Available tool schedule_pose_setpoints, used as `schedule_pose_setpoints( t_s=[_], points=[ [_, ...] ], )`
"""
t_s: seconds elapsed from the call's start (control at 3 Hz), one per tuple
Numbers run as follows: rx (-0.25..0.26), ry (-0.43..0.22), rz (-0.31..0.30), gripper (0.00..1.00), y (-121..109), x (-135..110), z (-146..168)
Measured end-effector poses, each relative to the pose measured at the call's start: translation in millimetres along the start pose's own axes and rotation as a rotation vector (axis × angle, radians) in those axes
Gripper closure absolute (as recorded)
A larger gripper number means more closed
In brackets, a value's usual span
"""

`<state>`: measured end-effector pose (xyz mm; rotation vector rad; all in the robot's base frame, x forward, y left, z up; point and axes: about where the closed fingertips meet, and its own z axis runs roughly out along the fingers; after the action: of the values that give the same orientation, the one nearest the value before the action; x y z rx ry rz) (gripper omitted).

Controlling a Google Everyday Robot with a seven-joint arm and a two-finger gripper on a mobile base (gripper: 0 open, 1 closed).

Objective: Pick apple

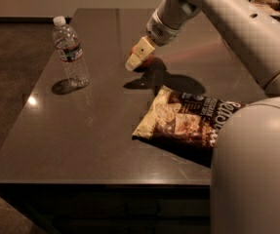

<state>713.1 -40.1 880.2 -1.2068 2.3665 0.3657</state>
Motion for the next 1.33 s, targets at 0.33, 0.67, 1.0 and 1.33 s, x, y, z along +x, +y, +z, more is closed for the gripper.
schedule_pose_setpoints(
  t_s=[0.33,0.67,1.0,1.33],
  points=[
    [-0.003,0.006,0.001,0.0,2,-8,9],
    [0.001,0.006,0.016,0.15,-2,-13,11],
    [0.008,-0.001,0.022,0.39,-5,-20,10],
    [0.02,0.002,0.025,0.7,-6,-17,2]
  ],
)
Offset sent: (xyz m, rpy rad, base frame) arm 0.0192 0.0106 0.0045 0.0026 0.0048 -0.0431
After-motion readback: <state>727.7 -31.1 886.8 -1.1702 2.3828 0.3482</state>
